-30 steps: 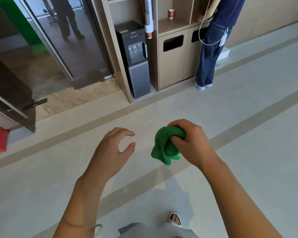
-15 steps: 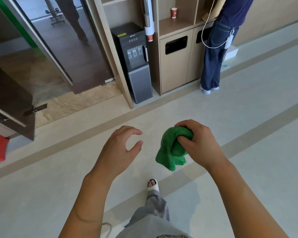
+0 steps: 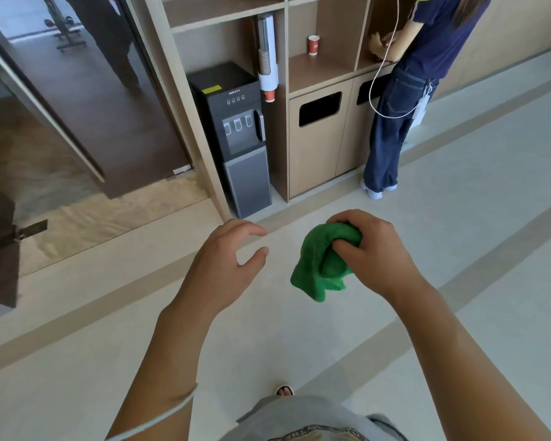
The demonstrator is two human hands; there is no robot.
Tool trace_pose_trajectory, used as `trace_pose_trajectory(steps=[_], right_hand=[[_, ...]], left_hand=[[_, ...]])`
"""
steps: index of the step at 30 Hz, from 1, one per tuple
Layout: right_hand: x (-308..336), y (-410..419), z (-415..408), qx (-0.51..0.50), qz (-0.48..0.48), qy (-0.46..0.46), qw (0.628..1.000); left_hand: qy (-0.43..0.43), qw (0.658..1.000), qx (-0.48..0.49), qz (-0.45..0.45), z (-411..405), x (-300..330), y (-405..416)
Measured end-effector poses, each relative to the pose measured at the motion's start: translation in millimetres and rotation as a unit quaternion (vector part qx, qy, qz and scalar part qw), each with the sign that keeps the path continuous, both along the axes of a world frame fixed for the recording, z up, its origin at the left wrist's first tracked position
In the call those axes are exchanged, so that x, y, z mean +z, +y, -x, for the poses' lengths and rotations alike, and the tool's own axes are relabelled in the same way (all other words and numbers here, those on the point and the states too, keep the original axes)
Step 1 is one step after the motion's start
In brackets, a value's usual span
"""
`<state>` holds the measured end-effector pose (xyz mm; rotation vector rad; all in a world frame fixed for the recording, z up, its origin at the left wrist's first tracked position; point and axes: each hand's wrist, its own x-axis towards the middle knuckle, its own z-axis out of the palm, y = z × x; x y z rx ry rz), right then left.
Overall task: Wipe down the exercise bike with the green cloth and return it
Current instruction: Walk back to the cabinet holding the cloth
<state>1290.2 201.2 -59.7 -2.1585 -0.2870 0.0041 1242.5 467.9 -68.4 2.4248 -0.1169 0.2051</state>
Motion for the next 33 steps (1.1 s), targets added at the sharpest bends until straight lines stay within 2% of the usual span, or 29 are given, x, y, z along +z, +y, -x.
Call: trace_pose_trajectory(steps=[13,26,33], right_hand=[[-11.3,57.6,-148.5,0.055,0.005,0.011,0.998],[-8.9,46.4,-358.6,0.133,0.0,0.009,0.991],[-14.9,42.3,-445.3,0.162,-0.01,0.009,0.987]], left_hand=[[0.023,0.998,0.058,0.02,-115.8,-10.7,49.7],[0.039,0.991,0.122,0.03,-291.9,-6.7,20.2],[0.049,0.988,0.147,0.026,-362.4,-4.2,0.7]])
